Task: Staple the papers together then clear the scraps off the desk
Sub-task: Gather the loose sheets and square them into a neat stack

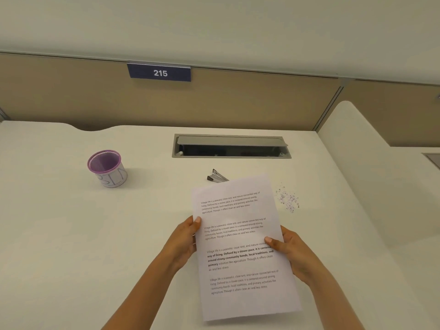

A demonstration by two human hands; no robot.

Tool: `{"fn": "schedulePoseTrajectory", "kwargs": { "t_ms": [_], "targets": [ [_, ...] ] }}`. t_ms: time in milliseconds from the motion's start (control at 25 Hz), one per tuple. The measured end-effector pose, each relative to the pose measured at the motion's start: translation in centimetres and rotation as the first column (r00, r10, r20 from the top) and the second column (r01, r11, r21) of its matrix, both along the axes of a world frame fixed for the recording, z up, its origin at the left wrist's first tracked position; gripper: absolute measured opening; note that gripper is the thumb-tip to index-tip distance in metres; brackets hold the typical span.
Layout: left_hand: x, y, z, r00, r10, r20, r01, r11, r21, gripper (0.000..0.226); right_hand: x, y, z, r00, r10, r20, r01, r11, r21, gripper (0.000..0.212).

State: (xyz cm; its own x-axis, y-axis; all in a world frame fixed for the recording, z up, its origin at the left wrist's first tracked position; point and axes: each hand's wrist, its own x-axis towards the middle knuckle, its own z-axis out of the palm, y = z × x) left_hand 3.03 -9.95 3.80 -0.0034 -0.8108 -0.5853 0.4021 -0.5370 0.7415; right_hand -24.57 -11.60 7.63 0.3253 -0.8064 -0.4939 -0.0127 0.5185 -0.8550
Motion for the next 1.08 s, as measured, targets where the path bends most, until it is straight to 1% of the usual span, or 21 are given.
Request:
{"fn": "schedulePoseTrajectory", "kwargs": {
  "t_ms": [160, 320, 400, 520, 640, 720, 840, 1080],
  "targets": [
    [0.1, -0.9, -0.2, 1.000, 0.003, 0.027, -0.004, 1.000, 0.006, 0.028, 0.2, -0.4, -0.5, 1.000, -0.004, 0.012, 0.003, 1.000, 0.018, 0.046],
    [0.0, -1.2, -0.7, 1.000, -0.011, 0.018, 0.011, 1.000, 0.015, 0.027, 0.4, -0.5, -1.1, 1.000, -0.015, 0.015, 0.015, 0.999, 0.033, 0.037],
    [0.0, -1.3, -1.0, 1.000, -0.014, 0.015, 0.014, 1.000, 0.017, 0.026, 0.4, -0.5, -1.4, 1.000, -0.021, 0.011, 0.020, 0.999, 0.040, 0.036],
    [0.1, -1.4, -1.3, 0.999, -0.019, 0.051, 0.018, 1.000, 0.025, 0.026, 0.7, -0.5, -1.8, 0.999, -0.034, 0.007, 0.033, 0.998, 0.059, 0.036],
    [0.4, -1.8, -1.3, 0.996, -0.040, 0.075, 0.035, 0.998, 0.059, 0.026, 1.2, -0.1, -2.5, 0.998, -0.067, 0.018, 0.065, 0.994, 0.093, 0.035],
    [0.9, -2.2, -1.4, 0.997, -0.056, 0.055, 0.051, 0.995, 0.091, 0.026, 1.5, 0.3, -3.1, 0.995, -0.095, 0.033, 0.090, 0.989, 0.121, 0.038],
    [1.6, -2.5, -1.7, 0.995, -0.091, 0.034, 0.086, 0.989, 0.122, 0.028, 1.9, 0.9, -3.9, 0.991, -0.121, 0.047, 0.112, 0.980, 0.163, 0.036],
    [1.8, -2.7, -2.5, 0.984, -0.115, 0.139, 0.096, 0.986, 0.133, 0.028, 2.7, 1.9, -5.1, 0.984, -0.154, 0.090, 0.134, 0.972, 0.194, 0.038]
  ]
}}
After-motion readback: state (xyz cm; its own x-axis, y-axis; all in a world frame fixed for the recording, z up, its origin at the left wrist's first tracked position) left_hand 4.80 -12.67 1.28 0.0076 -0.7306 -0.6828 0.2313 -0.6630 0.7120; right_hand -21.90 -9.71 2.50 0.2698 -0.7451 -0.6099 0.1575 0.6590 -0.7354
